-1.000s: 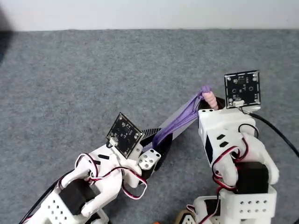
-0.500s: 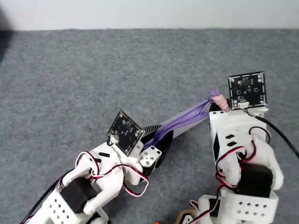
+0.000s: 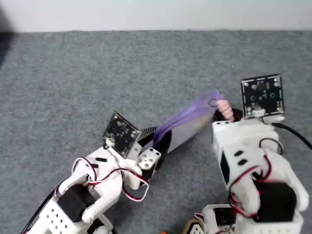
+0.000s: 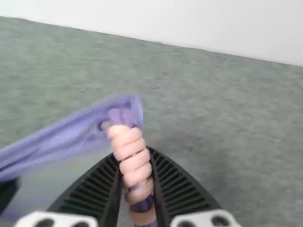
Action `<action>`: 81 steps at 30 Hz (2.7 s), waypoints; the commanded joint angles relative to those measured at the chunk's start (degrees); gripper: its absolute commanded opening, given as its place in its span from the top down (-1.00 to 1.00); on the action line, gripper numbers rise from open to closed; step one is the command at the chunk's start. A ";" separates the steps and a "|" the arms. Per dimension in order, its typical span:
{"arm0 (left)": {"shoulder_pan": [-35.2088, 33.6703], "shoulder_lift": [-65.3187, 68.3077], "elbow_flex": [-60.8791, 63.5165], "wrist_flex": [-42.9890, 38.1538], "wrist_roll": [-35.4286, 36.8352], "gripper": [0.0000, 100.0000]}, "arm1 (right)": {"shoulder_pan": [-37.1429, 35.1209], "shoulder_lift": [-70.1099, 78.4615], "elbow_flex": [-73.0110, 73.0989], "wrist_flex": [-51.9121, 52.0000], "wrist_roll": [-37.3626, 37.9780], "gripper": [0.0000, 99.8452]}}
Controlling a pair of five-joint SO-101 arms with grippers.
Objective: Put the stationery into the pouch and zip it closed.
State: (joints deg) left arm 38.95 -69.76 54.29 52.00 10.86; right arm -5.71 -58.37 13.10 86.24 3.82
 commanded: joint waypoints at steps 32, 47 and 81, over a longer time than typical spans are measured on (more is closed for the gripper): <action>-1.05 0.18 -2.33 0.88 -0.09 0.98 | 24.48 -0.40 31.38 -46.81 8.09 0.98; -1.23 0.18 -2.42 0.88 -0.09 0.98 | 29.05 5.14 30.33 -37.49 7.91 0.97; -1.14 0.53 -2.42 0.88 -0.35 0.98 | -17.01 -14.81 27.69 -11.91 -2.81 0.62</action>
State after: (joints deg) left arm 38.33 -69.76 54.29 52.53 10.95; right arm -19.96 -72.35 45.01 69.54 2.68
